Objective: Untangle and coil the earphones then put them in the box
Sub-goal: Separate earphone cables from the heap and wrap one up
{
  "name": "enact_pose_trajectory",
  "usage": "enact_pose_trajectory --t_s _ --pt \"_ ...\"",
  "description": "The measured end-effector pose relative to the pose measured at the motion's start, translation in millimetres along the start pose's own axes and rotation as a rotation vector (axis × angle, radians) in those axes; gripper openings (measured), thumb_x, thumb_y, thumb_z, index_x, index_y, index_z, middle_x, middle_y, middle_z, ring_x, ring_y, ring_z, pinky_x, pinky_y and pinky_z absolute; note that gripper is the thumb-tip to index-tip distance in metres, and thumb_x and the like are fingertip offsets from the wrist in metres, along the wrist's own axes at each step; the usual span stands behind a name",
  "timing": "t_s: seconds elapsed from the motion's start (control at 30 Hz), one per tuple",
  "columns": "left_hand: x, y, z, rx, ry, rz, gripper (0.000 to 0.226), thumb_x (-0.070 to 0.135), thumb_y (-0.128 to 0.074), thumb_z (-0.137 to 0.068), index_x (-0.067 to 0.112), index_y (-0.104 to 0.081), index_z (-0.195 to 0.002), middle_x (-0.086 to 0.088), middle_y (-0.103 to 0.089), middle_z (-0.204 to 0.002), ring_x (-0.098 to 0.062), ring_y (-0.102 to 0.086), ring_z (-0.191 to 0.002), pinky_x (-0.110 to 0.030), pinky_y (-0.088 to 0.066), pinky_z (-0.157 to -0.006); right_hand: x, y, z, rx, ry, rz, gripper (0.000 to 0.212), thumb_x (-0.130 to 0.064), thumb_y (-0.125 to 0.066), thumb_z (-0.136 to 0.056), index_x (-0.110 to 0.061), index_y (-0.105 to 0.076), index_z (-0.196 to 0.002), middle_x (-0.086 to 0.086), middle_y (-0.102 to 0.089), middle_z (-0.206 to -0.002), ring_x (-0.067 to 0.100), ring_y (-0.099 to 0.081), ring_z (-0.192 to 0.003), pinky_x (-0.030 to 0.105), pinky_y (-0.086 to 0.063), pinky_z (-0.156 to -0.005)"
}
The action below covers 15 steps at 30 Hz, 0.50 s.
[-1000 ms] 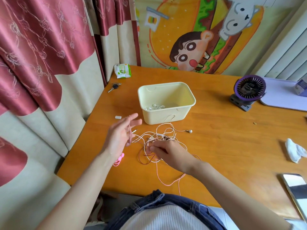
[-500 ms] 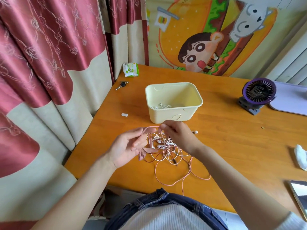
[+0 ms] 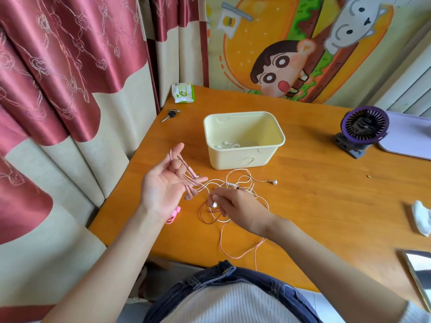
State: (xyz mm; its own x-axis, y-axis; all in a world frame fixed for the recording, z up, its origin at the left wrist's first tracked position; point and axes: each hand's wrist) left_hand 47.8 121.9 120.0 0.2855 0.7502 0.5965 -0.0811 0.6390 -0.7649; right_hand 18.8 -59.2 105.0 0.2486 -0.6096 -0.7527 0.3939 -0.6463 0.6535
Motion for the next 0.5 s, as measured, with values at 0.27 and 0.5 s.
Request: enact_pose_trajectory --t_s 0.27,0.5 --pt "-2.7 15.5 4.1 -0.118 -0.152 -1.232 0.027 0.018 -0.045 -0.098 0.02 -0.072 -0.096 0.005 -0.074 -0.095 -0.001 -0.063 -0.099 -0.018 -0.041 -0.087 -10.5 22.2 9.3 -0.045 0.017 0.028 0.024 -0.031 -0.044 -0.099 -0.022 -0.063 -0.087 -0.012 -0.052 -0.06 0.003 -0.05 -0.052 0.016 -0.035 -0.051" --pt "-14.9 14.2 11.5 -0.324 0.141 -0.923 0.041 0.017 -0.043 -0.089 -0.02 -0.06 -0.086 0.004 -0.062 -0.055 -0.043 -0.054 -0.068 -0.028 -0.053 -0.071 -14.5 54.5 -2.1 0.151 0.015 -0.044 0.025 -0.03 -0.05 -0.096 -0.018 -0.066 -0.081 -0.006 -0.045 -0.055 0.008 -0.037 -0.05 0.022 -0.031 -0.05"
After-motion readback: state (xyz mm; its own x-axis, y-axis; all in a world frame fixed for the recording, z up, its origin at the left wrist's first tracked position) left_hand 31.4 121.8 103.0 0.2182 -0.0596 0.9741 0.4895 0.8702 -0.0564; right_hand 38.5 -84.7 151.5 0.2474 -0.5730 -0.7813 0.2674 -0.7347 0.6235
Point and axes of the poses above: each hand's wrist, its own z-axis away from the middle knuckle, its own y-axis out of the back of the hand, x = y × z
